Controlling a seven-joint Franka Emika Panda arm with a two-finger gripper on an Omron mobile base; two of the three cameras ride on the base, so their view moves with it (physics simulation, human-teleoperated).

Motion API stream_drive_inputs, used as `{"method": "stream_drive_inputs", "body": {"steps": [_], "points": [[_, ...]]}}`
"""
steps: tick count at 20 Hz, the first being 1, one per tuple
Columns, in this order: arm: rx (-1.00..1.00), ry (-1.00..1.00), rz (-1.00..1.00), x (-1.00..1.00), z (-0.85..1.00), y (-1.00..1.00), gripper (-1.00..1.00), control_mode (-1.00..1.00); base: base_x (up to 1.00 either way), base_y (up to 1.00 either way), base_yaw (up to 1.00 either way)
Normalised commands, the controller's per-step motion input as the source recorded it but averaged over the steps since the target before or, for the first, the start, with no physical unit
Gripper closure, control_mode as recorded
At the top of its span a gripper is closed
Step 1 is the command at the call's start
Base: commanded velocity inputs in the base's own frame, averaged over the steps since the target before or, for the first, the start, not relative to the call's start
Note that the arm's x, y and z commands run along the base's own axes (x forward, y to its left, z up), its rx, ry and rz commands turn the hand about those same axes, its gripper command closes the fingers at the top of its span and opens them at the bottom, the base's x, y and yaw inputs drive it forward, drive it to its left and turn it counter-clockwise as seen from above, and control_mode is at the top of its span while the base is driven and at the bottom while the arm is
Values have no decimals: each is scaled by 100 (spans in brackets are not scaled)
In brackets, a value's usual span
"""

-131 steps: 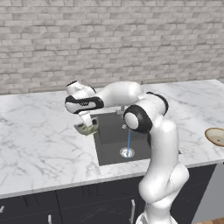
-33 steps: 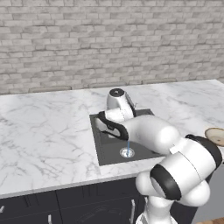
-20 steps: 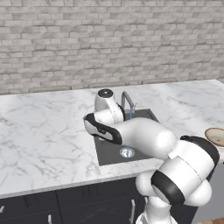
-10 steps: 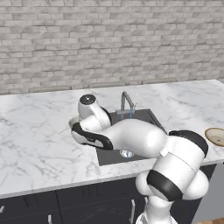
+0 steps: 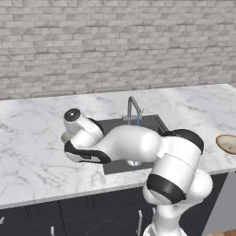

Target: Rinse each bowl for a few seconds and place them down in the sink or on the counter.

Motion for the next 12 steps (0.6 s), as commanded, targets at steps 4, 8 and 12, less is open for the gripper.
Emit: {"method": "stream_drive_inputs", "body": {"steps": [4,8,12], "points": [[-11,3,3,0,-14,31,100,-100,0,0,0],[-10,2,3,0,-16,28,100,-100,0,0,0],[-9,2,4,0,-24,18,100,-100,0,0,0]]}}
